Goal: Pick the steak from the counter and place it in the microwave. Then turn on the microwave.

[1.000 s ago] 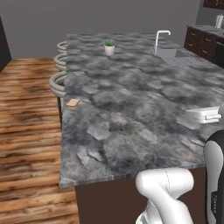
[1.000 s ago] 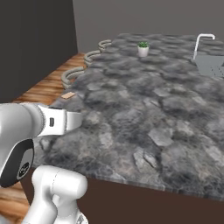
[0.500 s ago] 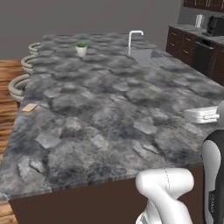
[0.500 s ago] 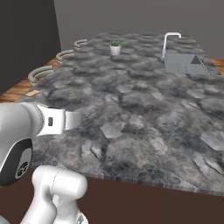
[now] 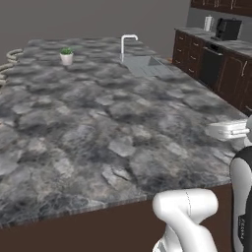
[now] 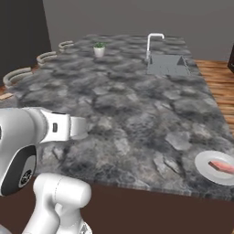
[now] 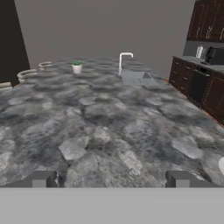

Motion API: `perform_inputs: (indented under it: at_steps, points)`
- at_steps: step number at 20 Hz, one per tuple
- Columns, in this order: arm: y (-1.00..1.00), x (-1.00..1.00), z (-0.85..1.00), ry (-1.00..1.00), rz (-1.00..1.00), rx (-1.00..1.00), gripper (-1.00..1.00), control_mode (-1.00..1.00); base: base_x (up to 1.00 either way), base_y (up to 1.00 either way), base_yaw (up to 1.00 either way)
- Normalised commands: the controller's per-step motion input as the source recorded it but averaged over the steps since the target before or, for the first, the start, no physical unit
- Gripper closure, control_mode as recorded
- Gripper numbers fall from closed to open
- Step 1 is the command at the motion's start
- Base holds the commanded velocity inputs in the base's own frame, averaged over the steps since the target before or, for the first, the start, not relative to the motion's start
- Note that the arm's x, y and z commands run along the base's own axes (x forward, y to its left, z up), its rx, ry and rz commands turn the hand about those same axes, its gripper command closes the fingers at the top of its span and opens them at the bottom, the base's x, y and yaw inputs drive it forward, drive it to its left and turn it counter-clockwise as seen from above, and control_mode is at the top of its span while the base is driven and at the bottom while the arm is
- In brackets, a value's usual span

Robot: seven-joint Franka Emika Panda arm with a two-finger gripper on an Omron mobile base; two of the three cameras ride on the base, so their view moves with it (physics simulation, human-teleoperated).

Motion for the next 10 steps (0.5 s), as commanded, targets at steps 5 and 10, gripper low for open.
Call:
perform_inputs:
  at_steps: [5,10]
  points:
    - [0.0,0.0,0.0,0.0,0.0,0.0,-1.0,1.0,0.15,-0.69,0.0]
    - [0.0,0.0,0.0,0.0,0.0,0.0,-1.0,1.0,0.15,-0.72,0.0]
